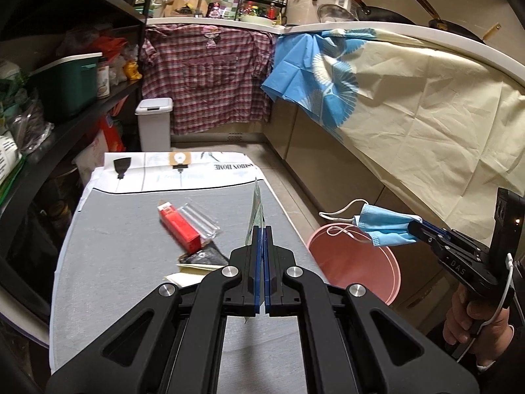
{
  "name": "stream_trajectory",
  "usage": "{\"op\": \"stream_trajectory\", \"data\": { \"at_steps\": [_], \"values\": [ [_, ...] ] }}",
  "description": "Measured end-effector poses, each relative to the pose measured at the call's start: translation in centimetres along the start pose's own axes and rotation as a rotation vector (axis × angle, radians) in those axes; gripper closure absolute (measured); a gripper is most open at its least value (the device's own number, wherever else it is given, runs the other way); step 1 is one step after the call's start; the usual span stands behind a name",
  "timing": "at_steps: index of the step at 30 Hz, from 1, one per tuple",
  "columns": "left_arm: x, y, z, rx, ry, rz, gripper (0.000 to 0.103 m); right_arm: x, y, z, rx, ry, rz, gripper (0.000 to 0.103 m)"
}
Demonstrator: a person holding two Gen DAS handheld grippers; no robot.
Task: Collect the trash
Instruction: 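Carry the face mask and snack pouch in both tools over the pink bin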
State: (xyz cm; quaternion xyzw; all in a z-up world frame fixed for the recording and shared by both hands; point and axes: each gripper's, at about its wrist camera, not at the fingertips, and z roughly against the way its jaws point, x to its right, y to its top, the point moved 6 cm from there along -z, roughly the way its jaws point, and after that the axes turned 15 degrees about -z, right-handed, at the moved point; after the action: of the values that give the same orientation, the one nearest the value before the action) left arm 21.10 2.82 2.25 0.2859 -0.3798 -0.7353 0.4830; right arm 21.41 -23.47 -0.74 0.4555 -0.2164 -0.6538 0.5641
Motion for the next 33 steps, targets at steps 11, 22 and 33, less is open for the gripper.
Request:
{"op": "stream_trajectory", "data": {
  "at_steps": [11, 22, 33],
  "values": [
    [3.2, 1.1, -2.2, -0.015, -0.043, -0.029, 0.102, 2.6, 0.7, -0.1, 0.022, -0.072, -0.027, 0.090],
    [8.3, 2.6, -5.6, -0.025, -0.123, -0.070, 0.102, 6.5, 1.1, -0.6, 0.018, -0.174, -0.066, 0.090],
    [12.2, 2.7, -9.1, -0.045, -0.195, -0.107, 0.102, 8.8, 0.9, -1.4, -0.004, -0.240, -0.120, 0.090]
  ]
}}
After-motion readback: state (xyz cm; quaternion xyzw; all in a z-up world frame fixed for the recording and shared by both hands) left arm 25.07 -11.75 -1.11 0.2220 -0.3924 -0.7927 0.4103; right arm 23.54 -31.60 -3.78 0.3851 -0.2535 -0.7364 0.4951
